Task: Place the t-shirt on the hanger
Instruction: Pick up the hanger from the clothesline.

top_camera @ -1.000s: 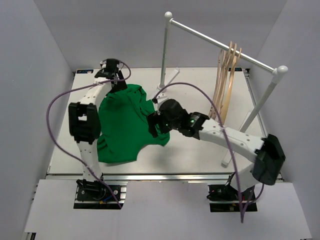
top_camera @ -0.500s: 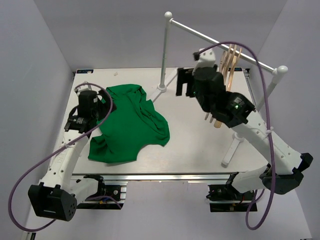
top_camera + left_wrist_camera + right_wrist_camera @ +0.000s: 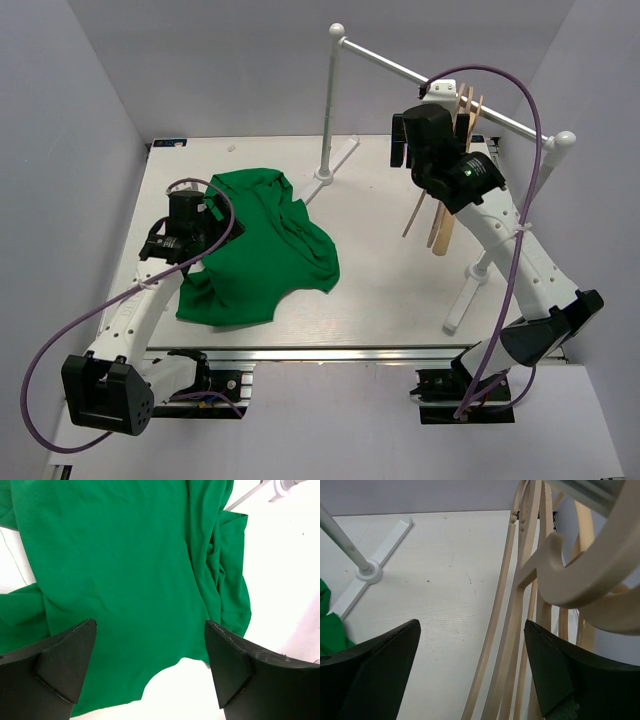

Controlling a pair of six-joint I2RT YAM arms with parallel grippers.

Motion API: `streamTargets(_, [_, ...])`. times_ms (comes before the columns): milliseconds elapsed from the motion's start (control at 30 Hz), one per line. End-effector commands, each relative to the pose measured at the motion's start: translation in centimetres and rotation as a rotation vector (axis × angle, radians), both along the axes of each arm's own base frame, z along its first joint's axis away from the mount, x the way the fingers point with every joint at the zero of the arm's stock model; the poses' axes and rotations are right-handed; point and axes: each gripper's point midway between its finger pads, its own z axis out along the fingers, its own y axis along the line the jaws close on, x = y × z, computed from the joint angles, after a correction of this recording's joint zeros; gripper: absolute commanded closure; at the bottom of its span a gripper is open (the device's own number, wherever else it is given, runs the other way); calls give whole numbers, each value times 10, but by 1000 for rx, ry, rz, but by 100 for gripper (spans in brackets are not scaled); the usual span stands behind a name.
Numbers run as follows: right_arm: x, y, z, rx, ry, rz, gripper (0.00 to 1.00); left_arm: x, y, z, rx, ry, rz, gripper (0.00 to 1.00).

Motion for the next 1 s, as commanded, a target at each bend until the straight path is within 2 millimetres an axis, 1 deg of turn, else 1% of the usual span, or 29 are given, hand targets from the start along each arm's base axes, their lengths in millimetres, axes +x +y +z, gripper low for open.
streamTargets(0, [6, -6, 7, 11, -17, -14, 11, 1, -5, -2, -14, -4, -13, 2])
streamTargets(67, [10, -6, 1, 14, -7, -13, 12, 1, -5, -3, -13, 3, -13, 2])
streamTargets(133, [14, -6, -3, 19, 1, -9, 17, 0, -6, -3, -17, 2, -12, 2])
streamTargets(167, [16, -6, -5, 23, 2, -20, 22, 0, -6, -1, -20, 0, -14, 2])
streamTargets(200, [16, -7, -5, 28, -1, -28, 24, -1, -6, -2, -22, 1, -13, 2])
streamTargets(267, [16, -11, -4, 29, -9, -52, 32, -3, -9, 0, -31, -3, -23, 2])
streamTargets(300, [16, -13, -3, 33, -15, -61, 37, -4, -10, 1, -37, -8, -26, 2])
streamTargets(367, [17, -16, -1, 33, -28, -78, 45, -7, -14, -5, -57, 4, -40, 2])
streamTargets(400, [16, -17, 0, 31, -33, -86, 51, -8, -16, -6, -67, 8, -49, 2])
streamTargets(467, [15, -24, 4, 24, -47, -114, 59, -12, -27, -7, -108, 17, -93, 2])
streamTargets(533, [13, -26, 8, 23, -58, -121, 64, -12, -27, -6, -115, 15, -96, 2])
streamTargets(567, [13, -27, 9, 24, -64, -124, 71, -14, -27, -6, -114, 17, -90, 2])
streamTargets(667, [9, -31, 15, 25, -86, -128, 75, -15, -23, -4, -103, 8, -72, 2])
streamTargets(700, [9, -31, 15, 27, -93, -129, 84, -17, -20, -8, -99, 13, -60, 2])
streamTargets(733, [7, -33, 18, 32, -100, -131, 92, -17, -19, -10, -95, 14, -52, 2])
streamTargets(767, [6, -33, 19, 34, -104, -129, 95, -19, -18, -14, -88, 33, -44, 2])
streamTargets(867, [3, -33, 27, 38, -121, -109, 97, -21, -17, -21, -85, 63, -43, 2])
streamTargets(933, [2, -32, 39, 49, -154, -84, 100, -21, -19, -24, -94, 62, -50, 2])
streamTargets(967, [2, -27, 43, 53, -163, -53, 100, -21, -20, -27, -97, 67, -49, 2])
